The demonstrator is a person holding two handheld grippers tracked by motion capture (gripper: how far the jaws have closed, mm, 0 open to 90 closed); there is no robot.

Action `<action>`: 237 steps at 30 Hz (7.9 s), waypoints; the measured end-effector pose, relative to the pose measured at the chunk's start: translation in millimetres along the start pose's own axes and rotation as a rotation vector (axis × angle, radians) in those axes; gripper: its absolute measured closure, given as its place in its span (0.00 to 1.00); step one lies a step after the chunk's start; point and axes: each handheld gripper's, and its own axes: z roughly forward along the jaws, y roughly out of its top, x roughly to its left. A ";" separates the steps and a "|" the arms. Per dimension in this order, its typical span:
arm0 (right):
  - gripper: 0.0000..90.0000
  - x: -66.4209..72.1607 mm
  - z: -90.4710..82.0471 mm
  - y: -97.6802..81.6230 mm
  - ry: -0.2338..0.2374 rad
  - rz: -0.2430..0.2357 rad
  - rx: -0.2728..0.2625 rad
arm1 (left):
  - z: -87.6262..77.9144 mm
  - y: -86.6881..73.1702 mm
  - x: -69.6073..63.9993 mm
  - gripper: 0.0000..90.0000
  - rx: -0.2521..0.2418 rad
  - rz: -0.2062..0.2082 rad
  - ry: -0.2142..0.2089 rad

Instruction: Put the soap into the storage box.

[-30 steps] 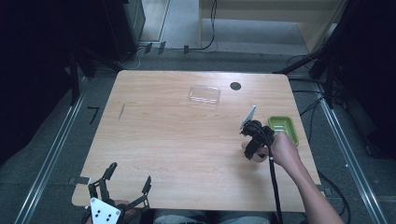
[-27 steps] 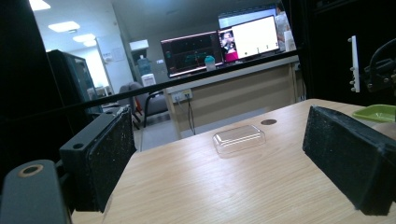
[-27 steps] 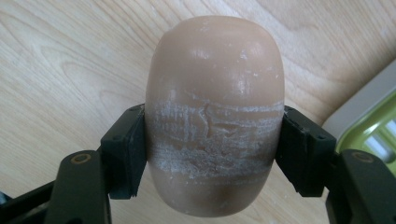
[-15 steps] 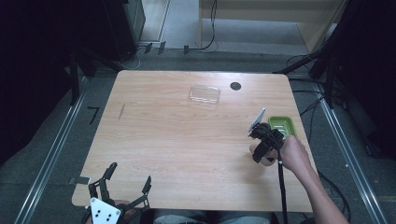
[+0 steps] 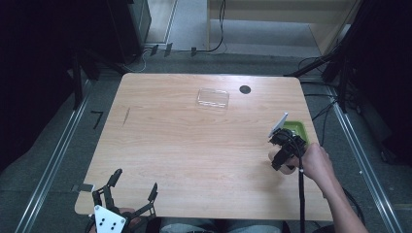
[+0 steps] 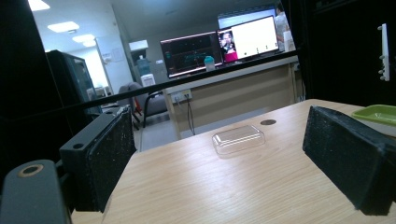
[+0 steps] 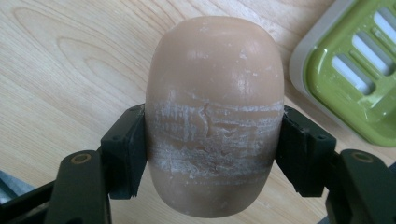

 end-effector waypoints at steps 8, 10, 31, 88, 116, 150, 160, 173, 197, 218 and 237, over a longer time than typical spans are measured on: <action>0.38 -7.1 -1.6 -4.4 -0.004 0.025 -0.006 | 0.2 0.0 0.2 0.11 0.000 0.000 -0.001; 0.38 -8.8 -2.8 -5.1 -0.003 0.025 -0.003 | 0.2 -0.1 0.0 0.11 -0.001 -0.001 -0.001; 0.38 -32.8 -9.4 -12.6 -0.015 0.082 -0.038 | 0.8 -0.1 -0.8 0.11 -0.003 -0.001 -0.003; 0.38 -93.5 -15.8 15.7 0.000 0.259 -0.106 | 3.0 -0.3 -0.6 0.11 -0.001 -0.005 -0.007; 0.38 -115.6 7.0 29.0 0.045 0.401 -0.151 | 3.2 -0.4 -0.6 0.11 0.001 -0.005 -0.007; 0.38 -119.3 32.9 37.6 0.018 0.481 -0.123 | 3.2 -0.5 -0.3 0.11 0.002 -0.004 -0.009; 0.38 -118.1 34.8 38.8 -0.001 0.483 -0.119 | 3.2 -0.5 -0.3 0.11 0.002 -0.004 -0.009; 0.38 -117.8 36.5 38.7 -0.004 0.493 -0.107 | 3.1 -0.4 -0.3 0.11 0.001 -0.005 -0.009; 0.30 -116.3 29.0 30.8 0.011 0.486 -0.133 | 7.3 -0.5 -2.3 0.11 0.004 0.003 -0.021; 0.11 -88.9 6.7 5.9 0.001 0.361 -0.176 | 7.9 -0.5 -2.5 0.11 0.002 0.002 -0.026; 0.08 -28.8 0.7 -16.1 0.003 0.178 -0.163 | 6.7 -0.2 -2.7 0.11 -0.003 0.000 -0.024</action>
